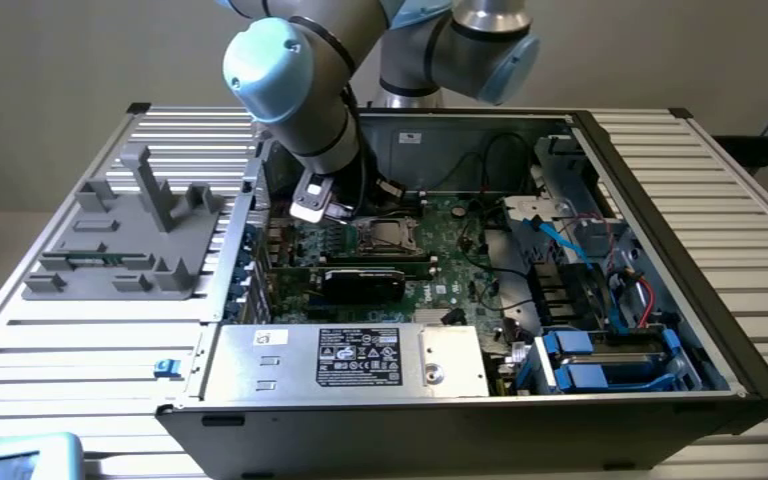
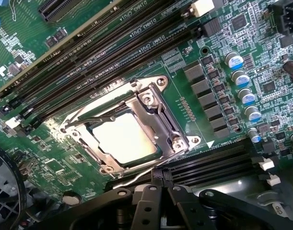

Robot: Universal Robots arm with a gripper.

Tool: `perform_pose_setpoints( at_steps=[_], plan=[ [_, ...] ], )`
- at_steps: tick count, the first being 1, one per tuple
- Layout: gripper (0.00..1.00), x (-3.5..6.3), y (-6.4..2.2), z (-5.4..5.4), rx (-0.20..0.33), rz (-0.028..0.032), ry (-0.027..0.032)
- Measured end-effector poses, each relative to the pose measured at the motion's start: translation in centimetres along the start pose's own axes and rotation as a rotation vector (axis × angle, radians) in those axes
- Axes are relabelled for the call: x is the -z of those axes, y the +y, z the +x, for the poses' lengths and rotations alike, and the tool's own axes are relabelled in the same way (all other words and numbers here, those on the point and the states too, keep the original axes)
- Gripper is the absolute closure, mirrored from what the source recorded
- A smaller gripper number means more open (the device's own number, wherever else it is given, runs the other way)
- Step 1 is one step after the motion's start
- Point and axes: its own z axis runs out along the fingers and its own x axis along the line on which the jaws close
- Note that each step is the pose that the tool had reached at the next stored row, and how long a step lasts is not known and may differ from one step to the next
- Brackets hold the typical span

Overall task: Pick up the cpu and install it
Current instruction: 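Install the first cpu locking lever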

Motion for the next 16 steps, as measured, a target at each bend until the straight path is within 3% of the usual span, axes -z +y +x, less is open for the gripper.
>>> perform_pose_setpoints(
  at_steps=[16],
  plan=[
    [0.89,-0.43,-0.29,0.73,0.001,0.0007,0.0011]
  ],
)
